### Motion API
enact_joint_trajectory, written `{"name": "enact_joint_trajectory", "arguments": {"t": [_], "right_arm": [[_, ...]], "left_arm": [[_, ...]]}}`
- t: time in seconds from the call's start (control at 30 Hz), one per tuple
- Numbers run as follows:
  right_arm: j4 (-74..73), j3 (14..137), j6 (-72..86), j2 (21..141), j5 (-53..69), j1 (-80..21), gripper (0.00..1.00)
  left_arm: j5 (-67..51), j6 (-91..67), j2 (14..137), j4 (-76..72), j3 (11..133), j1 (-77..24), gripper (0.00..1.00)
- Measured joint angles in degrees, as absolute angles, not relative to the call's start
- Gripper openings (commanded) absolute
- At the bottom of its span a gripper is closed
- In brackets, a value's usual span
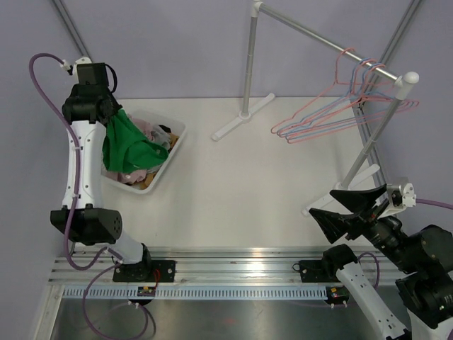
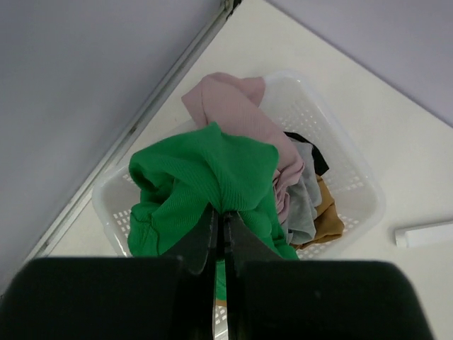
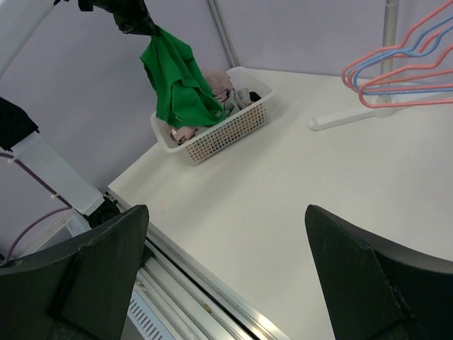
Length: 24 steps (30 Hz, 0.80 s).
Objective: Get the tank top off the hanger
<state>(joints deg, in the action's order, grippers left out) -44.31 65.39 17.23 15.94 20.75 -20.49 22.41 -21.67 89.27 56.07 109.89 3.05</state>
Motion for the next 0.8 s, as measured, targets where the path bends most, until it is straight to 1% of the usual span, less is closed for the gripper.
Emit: {"name": "enact_joint_trajectory", "arguments": {"t": [0.1, 0.2, 0.37, 0.43, 0.6, 0.63, 0.7, 0.73, 0.8], "right_arm": [[-42.7, 62.7, 18.6, 16.1, 21.7, -20.5, 1.0], [-42.2, 61.3, 19.5, 16.6, 22.7, -20.5, 0.99], [-41.3, 60.8, 19.9, 16.4, 23.7, -20.5, 1.0], [-41.3, 60.6, 20.0, 15.9, 23.7, -20.5, 0.99], [-41.4, 60.5, 19.9, 14.9, 24.2, -20.5, 1.0], [-41.5, 60.5, 19.9, 14.9, 24.3, -20.5, 1.0], [-41.7, 60.5, 19.8, 14.9, 24.5, -20.5, 0.99], [-41.9, 60.6, 19.7, 14.9, 24.6, -20.5, 0.99], [-42.5, 61.0, 19.6, 15.0, 24.6, -20.5, 0.99]], "left_arm": [[18.0, -22.3, 95.6, 55.2, 109.9, 5.0, 0.0], [11.9, -22.7, 105.1, 53.6, 110.0, 5.6, 0.0], [0.4, -23.9, 120.4, 49.8, 104.0, 5.4, 0.0], [-1.7, -23.9, 122.1, 48.4, 103.6, 5.3, 0.0], [-2.5, -23.9, 120.9, 48.1, 103.6, 5.5, 0.0], [-2.6, -23.9, 120.8, 48.1, 103.5, 5.5, 0.08], [-2.7, -24.0, 119.7, 48.0, 103.0, 5.5, 0.2], [-2.9, -24.1, 118.6, 47.9, 102.4, 5.5, 0.33], [-3.9, -24.4, 115.7, 48.1, 101.6, 5.4, 0.43]]}}
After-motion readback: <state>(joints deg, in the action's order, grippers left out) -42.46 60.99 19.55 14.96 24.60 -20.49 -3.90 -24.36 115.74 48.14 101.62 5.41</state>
